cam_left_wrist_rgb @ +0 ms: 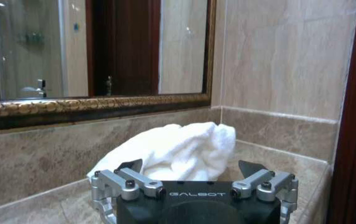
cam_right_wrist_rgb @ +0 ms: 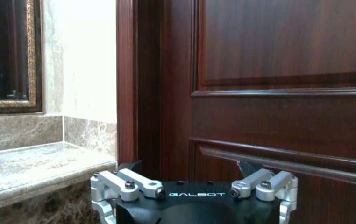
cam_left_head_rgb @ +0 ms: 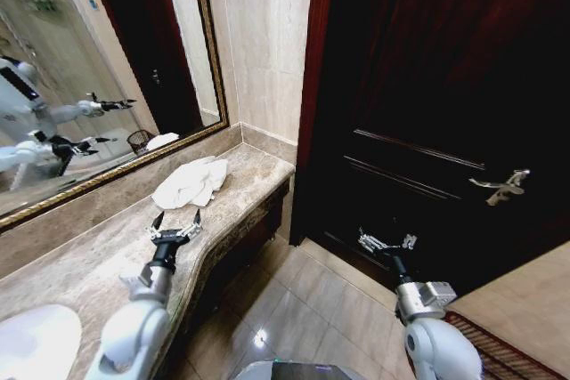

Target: Discard the used towel into the hamper.

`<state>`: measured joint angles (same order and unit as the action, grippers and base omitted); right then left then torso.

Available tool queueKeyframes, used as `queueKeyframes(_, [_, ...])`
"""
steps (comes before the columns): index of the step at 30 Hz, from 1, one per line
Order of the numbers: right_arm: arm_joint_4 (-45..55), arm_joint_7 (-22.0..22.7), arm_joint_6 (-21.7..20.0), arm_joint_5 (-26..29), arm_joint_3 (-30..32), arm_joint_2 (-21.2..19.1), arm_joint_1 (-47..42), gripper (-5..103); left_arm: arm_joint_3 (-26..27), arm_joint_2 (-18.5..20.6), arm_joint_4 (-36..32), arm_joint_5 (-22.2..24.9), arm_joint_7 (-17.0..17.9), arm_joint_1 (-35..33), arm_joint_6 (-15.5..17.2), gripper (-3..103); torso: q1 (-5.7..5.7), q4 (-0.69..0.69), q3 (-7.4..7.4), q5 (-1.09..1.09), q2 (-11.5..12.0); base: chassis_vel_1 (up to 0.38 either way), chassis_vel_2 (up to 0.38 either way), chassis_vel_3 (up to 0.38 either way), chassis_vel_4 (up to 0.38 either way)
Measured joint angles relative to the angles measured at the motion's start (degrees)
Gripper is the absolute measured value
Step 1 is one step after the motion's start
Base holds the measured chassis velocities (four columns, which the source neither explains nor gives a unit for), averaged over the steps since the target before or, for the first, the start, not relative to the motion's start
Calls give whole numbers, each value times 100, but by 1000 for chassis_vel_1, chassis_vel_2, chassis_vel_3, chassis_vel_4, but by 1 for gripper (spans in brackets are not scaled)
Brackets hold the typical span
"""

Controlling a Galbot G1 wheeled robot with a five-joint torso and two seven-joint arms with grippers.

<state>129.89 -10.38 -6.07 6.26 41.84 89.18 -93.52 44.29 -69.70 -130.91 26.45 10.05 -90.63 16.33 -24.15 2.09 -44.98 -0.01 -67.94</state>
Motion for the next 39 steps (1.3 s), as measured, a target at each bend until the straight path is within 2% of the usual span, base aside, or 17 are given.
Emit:
queueKeyframes(2, [-50,4,54,36,33,-38,-57,100,5,210,97,250,148,337,363,100,-1,0,0,0,0,0,0,0,0])
queueKeyframes(3, [-102,7,104,42,56,-64,-76,100,-44,375,162,497,304,629,733,100,-2,-3,-1,0,0,0,0,0,0])
queueKeyframes(4, [-102,7,104,42,56,-64,-76,100,-44,375,162,497,304,629,733,100,-2,-3,-1,0,0,0,0,0,0])
queueKeyframes(8, [-169,47,157,107,126,-105,-93,100,-182,901,433,1197,699,1323,1610,100,-2,-3,-1,0,0,0,0,0,0])
queueKeyframes(9, [-169,47,157,107,126,-105,-93,100,-182,901,433,1197,699,1323,1610,100,-2,-3,-1,0,0,0,0,0,0])
queueKeyframes(12, [-255,59,179,154,176,-159,-92,100,-295,1412,1037,1523,707,1855,1739,100,-2,-2,-1,-2,1,0,0,0,0])
queueKeyframes(13, [-255,59,179,154,176,-159,-92,100,-295,1412,1037,1523,707,1855,1739,100,-2,-2,-1,-2,1,0,0,0,0])
queueKeyframes(15, [-255,79,129,184,193,-196,-80,100,-344,1686,1330,1679,635,2094,1745,100,-2,-2,-1,1,0,0,0,0,0])
queueKeyframes(18, [-298,146,116,164,201,-215,-9,100,-386,1934,1658,1875,355,2391,1710,100,-2,0,-1,1,0,0,0,0,0])
queueKeyframes(19, [-298,146,116,164,201,-215,-9,100,-386,1934,1658,1875,355,2391,1710,100,-2,0,-1,1,0,0,0,0,0])
queueKeyframes(23, [-306,160,118,47,154,-211,-67,100,-603,2196,2248,2054,-147,2972,1697,100,-2,-1,-1,1,0,0,0,0,0])
queueKeyframes(25, [-301,162,119,11,147,-216,-97,100,-679,2234,2410,2072,-245,3135,1720,100,-2,-2,-1,0,0,0,0,0,0])
queueKeyframes(28, [-292,240,146,-85,126,-278,-172,100,-1103,2359,2964,2142,-443,3644,1826,100,-2,-2,-1,0,1,0,0,0,0])
queueKeyframes(39, [-280,333,164,-238,64,-365,-264,100,-2063,2275,4149,2122,-488,4604,1923,100,-2,-2,0,1,0,0,0,0,0])
